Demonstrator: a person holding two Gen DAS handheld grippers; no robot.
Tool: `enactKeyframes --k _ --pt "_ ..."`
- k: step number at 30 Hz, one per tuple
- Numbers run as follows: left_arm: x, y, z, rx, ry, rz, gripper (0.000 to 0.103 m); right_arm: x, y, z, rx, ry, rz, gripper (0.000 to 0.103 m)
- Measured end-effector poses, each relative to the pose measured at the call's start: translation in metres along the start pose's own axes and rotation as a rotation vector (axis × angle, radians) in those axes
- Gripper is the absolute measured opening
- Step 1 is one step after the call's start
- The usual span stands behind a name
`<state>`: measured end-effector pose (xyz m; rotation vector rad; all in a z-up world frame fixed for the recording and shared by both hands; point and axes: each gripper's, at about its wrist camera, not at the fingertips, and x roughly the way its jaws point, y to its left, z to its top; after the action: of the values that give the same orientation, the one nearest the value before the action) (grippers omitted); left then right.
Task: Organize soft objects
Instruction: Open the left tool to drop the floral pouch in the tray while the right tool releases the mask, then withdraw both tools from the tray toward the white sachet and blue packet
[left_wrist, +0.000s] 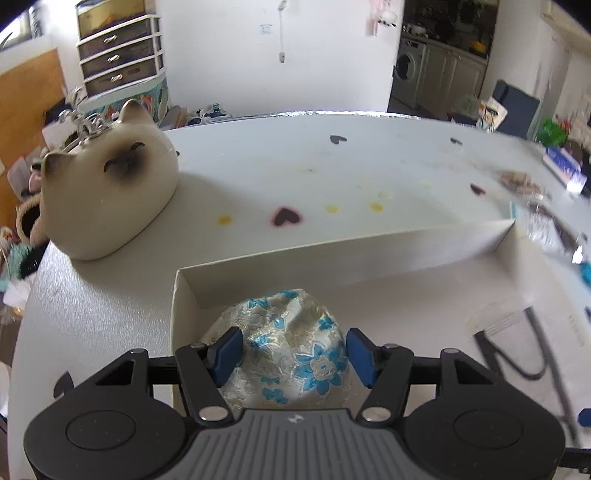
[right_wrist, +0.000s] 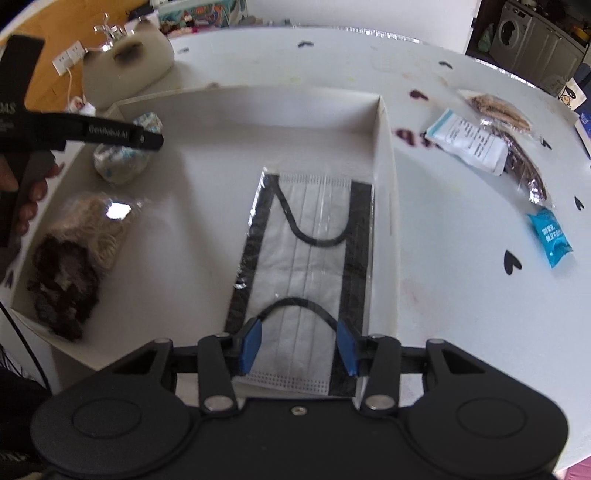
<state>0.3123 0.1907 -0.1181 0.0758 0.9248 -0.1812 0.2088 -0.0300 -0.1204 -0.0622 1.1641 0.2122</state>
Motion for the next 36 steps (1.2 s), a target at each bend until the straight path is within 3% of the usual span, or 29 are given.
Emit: enactKeyframes --k 10,15,20,30,36 --pt "-0.05 0.001 -0.006 -0.062 -0.07 -0.079 0.071 -0.035 -0.002 0.001 0.031 -0.115 0.04 0.054" --pt "-0.075 -0.001 -0.017 -0.09 -0.095 -0.105 0.094 -0.047 -0.003 -0.003 0.034 -0.164 0.042 0.062" --pt "-0.097 -0.005 -0.031 -0.097 -0.107 -0.124 0.098 -0.058 -0.007 -0.011 0.05 -0.22 0.044 0.074" --pt "-0.123 -0.016 -0.061 -0.067 -0.087 -0.14 0.103 -0.075 -0.011 -0.025 0.065 -0.281 0.028 0.087" --pt "-0.13 -0.023 -0.073 -0.071 -0.087 -0.13 0.103 -0.079 -0.011 -0.031 0.072 -0.296 0.005 0.103"
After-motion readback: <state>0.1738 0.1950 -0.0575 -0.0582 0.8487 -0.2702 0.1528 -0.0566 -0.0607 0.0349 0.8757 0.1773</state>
